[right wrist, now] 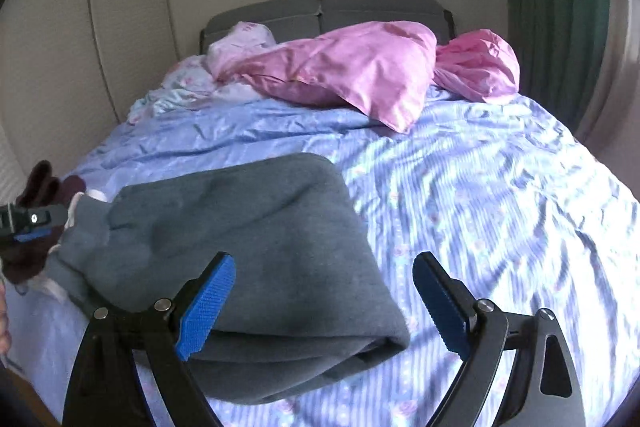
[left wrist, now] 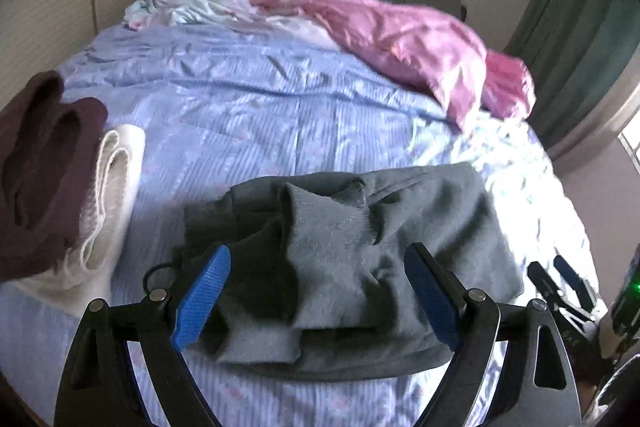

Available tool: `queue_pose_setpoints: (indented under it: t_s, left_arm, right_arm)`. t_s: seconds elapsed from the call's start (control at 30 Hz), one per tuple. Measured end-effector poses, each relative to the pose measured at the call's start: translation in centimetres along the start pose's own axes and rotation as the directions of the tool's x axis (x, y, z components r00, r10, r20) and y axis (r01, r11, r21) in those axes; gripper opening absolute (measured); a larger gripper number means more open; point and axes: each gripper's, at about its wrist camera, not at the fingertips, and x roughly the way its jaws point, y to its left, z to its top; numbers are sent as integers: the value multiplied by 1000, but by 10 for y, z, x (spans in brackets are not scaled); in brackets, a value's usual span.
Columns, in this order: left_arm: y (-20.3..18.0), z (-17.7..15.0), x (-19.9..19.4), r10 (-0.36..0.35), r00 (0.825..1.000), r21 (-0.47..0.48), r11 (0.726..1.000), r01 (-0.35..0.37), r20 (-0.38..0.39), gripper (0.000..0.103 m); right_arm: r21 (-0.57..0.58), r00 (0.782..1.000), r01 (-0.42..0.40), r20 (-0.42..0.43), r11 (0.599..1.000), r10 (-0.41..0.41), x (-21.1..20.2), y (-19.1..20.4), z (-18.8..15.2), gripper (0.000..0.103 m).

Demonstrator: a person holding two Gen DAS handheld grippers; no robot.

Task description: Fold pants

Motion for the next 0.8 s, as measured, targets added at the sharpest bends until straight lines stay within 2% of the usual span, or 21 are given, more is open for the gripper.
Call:
queue_pose_setpoints:
  t_s: [0.13, 0.2, 0.23, 0.27, 0.3, 0.37, 0.43, 0.53, 0.63, 0.7, 0.8]
  left_arm:
    - [4, -3, 21, -7, 996, -48, 999, 3, -87, 75]
    - [5, -9, 30, -50, 992, -88, 995, 40, -117, 72]
    - [4, -10, 32, -61, 991, -97, 994, 49, -122, 67]
    - [3, -12, 33, -71, 990, -110, 992, 58, -118, 48]
    - [3, -12, 33, -80, 990, -121, 990, 66, -115, 42]
    - [1, -11, 27, -79, 993, -131, 989, 67, -90, 18]
    - [-3, -9, 14, -104, 993, -123, 988, 98, -48, 10]
    - [-11, -6, -25, -121, 991, -73, 989, 126, 64, 9]
    - [-7, -7, -66, -121, 981, -18, 992, 125, 149, 9]
    - [3, -7, -69, -90, 985, -17, 995, 93, 144, 10]
    - [34, -12, -47, -16, 997, -69, 997, 21, 76, 10]
  right_arm:
    - [26, 999, -8, -34, 1000, 9, 13, -10, 1, 92]
    - [50, 998, -13, -56, 999, 16, 19, -16, 2, 92]
    - [53, 998, -16, -62, 998, 19, 21, -18, 2, 92]
    - [52, 998, -16, -68, 999, 19, 23, -19, 2, 92]
    - [48, 997, -12, -71, 999, 15, 24, -21, 2, 92]
    - [42, 997, 3, -81, 999, 0, 30, -23, 1, 92]
    - [46, 995, 13, -94, 999, -8, 34, -26, 0, 92]
    - [62, 995, 11, -98, 998, -5, 31, -28, 2, 92]
    - [59, 998, -24, -54, 998, 27, 15, -21, 8, 92]
    - [41, 999, -48, -10, 998, 48, 0, -11, 11, 92]
    - [-12, 998, -44, 49, 999, 44, -15, 5, 13, 92]
